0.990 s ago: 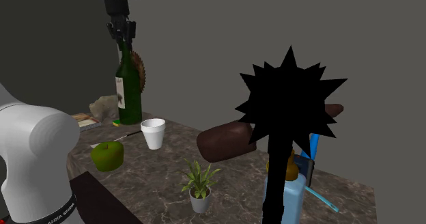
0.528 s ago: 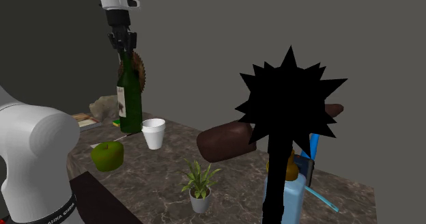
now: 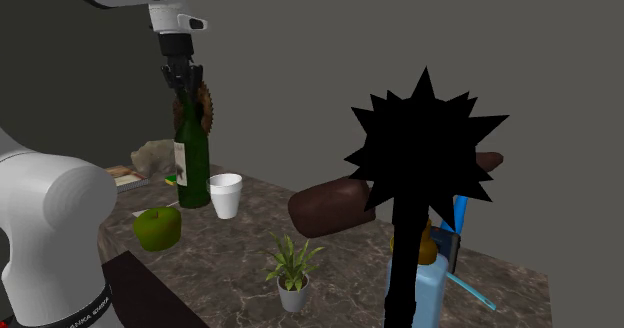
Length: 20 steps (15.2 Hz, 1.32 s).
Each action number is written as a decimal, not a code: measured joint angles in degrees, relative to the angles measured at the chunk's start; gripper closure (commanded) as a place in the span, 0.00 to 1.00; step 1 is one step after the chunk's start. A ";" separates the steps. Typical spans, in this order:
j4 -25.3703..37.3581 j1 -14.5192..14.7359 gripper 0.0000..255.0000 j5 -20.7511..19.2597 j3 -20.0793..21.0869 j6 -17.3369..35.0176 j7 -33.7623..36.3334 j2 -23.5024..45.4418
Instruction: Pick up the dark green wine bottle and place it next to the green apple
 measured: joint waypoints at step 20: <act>-15.54 0.27 1.00 0.40 0.55 15.39 0.22 -0.16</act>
